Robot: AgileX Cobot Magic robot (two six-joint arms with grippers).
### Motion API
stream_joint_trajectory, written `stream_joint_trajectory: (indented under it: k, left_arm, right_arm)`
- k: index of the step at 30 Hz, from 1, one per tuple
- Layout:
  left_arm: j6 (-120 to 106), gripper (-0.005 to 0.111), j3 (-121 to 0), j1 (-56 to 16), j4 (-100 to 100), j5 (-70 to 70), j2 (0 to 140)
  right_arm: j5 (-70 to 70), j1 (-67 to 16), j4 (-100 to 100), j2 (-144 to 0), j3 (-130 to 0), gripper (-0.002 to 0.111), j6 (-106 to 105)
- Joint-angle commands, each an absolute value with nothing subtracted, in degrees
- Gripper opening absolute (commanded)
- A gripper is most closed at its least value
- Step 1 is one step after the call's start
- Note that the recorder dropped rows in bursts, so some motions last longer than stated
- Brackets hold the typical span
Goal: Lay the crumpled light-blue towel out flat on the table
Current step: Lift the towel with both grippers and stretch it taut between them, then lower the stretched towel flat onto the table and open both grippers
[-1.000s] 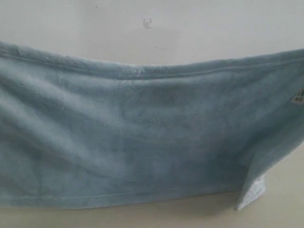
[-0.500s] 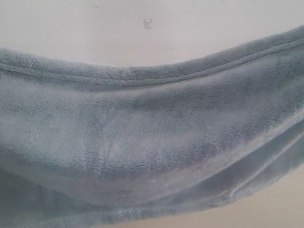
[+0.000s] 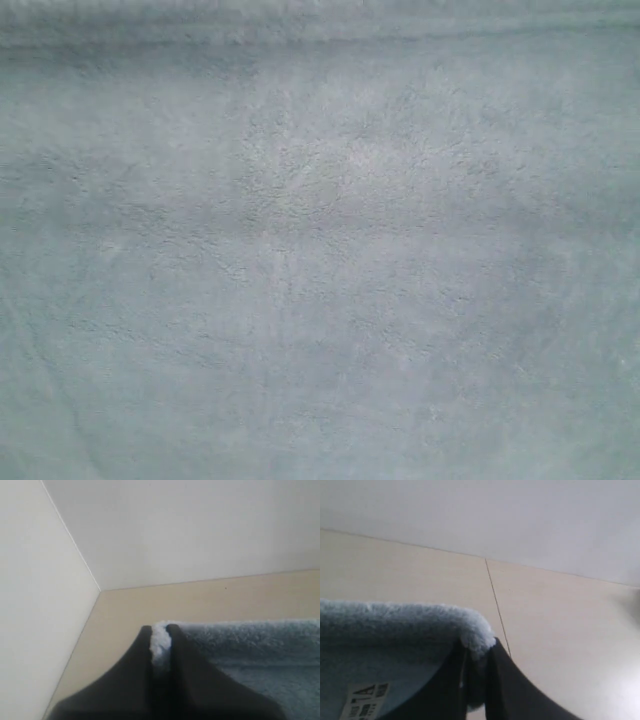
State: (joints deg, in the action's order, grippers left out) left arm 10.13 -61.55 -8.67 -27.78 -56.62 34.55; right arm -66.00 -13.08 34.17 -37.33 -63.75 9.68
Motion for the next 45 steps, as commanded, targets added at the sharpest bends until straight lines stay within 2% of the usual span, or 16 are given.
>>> stream_joint_trajectory:
  k: [1,5,15,18,25,30,38,40,41,43,44,45]
  left_arm:
    - [10.26,0.004,-59.38,-8.91,-29.95,-52.89,41.03]
    - [11.22,0.004,-59.25,-8.91,-31.11,-49.13,48.63]
    - [17.49,0.004,-59.25,-8.91,-35.68,-40.27,68.65]
    - [22.26,0.004,-59.25,-8.01,-39.13,-35.85,74.89]
    - [35.49,0.004,-60.25,-3.72,-50.01,-26.88,89.37]
    - [47.09,0.004,-63.61,-1.08,-55.0,-21.33,97.86]
    - [49.23,0.005,-71.48,-0.56,-55.27,-12.85,105.62]
    - [49.23,0.011,-73.05,-0.56,-55.27,-9.97,106.44]
    - [49.23,0.016,-73.79,-0.56,-55.27,-9.26,107.0]
    - [49.23,0.033,-76.07,-0.56,-55.27,-8.73,107.69]
    - [49.23,0.045,-77.11,-0.56,-55.27,-8.73,107.69]
    - [49.23,0.059,-77.98,-0.56,-54.86,-8.84,107.69]
  right_arm:
    - [-64.08,-13.22,38.82,-43.8,-58.52,0.0,10.77]
    - [-55.49,-13.22,43.56,-53.05,-53.56,0.0,16.02]
    - [-43.09,-12.96,53.43,-76.02,-53.3,0.0,29.49]
    - [-37.7,-10.72,56.12,-82.24,-53.58,0.0,35.42]
    - [-32.6,-3.92,55.23,-96.76,-61.0,0.0,36.39]
    - [-30.66,-3.39,53.98,-104.69,-67.52,0.0,34.45]
    - [-27.94,-3.39,51.14,-112.74,-78.57,0.001,32.75]
    - [-26.89,-3.39,48.92,-114.06,-80.92,0.014,30.23]
    - [-26.63,-3.39,48.81,-114.59,-81.88,0.026,29.97]
    - [-26.58,-3.39,48.7,-115.33,-84.48,0.062,30.56]
    - [-27.61,-3.39,48.7,-115.6,-85.93,0.076,31.85]
    - [-28.89,-3.39,48.7,-115.86,-86.96,0.081,33.03]
